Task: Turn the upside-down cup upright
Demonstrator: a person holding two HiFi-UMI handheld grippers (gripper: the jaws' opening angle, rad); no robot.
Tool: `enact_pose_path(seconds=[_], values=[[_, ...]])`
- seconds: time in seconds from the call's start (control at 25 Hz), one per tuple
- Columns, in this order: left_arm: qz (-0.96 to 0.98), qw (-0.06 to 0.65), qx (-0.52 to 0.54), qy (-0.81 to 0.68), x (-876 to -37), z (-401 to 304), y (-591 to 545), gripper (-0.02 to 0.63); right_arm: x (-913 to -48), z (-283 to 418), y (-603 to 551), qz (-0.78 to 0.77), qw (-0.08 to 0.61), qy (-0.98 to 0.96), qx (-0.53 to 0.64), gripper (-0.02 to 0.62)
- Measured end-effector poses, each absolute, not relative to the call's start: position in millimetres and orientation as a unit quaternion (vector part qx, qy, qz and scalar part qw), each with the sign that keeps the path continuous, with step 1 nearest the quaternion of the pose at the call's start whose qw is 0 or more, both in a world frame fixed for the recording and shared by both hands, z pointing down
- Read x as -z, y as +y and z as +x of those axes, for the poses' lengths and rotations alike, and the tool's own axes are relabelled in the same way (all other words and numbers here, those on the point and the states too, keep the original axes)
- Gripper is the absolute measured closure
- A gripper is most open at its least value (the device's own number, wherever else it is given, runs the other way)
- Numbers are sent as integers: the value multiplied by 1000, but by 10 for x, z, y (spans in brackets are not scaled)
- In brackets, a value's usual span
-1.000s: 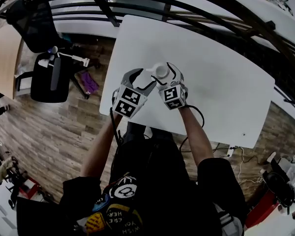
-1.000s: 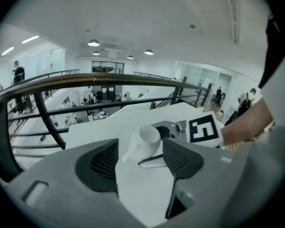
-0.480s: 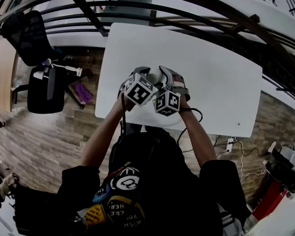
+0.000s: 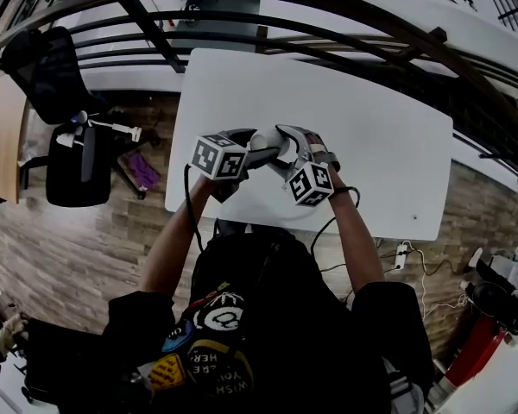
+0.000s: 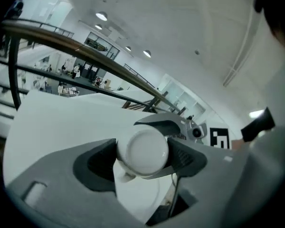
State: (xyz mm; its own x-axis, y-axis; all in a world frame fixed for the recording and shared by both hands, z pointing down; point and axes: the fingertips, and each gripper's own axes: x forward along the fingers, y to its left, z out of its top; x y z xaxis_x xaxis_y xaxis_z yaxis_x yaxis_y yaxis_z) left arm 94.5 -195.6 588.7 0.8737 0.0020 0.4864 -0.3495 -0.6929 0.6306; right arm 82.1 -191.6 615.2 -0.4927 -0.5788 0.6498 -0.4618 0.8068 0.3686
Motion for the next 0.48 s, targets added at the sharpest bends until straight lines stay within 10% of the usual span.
enact_pose_path(seconds=[0.24,0.48], values=[[862,486,-109,-98,-5790,680,-2182,256,-5870,1041,-1955,352,259,-899,-34,225],[865,499,-17,-53,-5442,561,-2179,256,-5253,1050,-1921,237,-114,-889,-376,338]])
